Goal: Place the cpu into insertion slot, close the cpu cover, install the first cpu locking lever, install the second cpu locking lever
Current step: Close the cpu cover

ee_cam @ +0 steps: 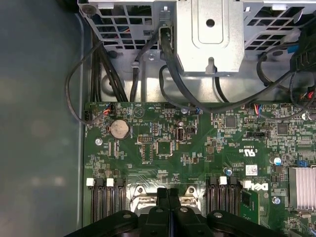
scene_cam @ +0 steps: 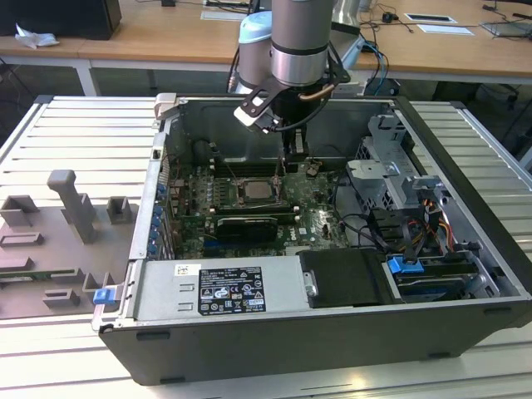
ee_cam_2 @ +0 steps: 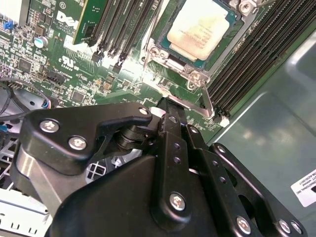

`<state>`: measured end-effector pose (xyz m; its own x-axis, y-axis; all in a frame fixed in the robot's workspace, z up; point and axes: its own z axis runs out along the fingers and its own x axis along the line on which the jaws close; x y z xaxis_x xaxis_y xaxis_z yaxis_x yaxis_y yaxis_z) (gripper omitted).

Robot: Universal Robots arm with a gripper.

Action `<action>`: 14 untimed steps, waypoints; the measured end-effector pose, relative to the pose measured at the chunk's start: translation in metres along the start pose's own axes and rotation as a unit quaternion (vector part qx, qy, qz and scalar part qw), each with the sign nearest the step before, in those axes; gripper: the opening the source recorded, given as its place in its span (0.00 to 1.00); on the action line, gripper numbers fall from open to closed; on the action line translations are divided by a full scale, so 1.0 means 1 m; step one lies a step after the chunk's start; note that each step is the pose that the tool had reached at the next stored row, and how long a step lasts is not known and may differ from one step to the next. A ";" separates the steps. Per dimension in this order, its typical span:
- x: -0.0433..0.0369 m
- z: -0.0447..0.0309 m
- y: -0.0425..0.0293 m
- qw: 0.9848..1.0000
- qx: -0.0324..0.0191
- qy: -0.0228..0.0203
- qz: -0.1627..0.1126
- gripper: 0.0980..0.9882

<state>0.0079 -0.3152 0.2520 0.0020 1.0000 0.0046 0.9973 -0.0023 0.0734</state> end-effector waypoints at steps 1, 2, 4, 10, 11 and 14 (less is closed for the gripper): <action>0.0000 0.0000 -0.0007 1.000 0.000 0.000 0.000 0.01; 0.0000 -0.0001 -0.0011 1.000 0.000 0.000 0.000 0.01; 0.0000 -0.0001 -0.0022 1.000 0.000 0.000 0.000 0.01; 0.0000 -0.0005 -0.0069 1.000 0.000 0.000 0.000 0.01; 0.0000 -0.0006 -0.0077 1.000 0.000 0.000 0.000 0.01; 0.0000 -0.0008 -0.0120 1.000 0.000 0.000 0.000 0.01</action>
<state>-0.0042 -0.3152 0.2519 0.0021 1.0000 0.0047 0.9973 -0.0024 0.0734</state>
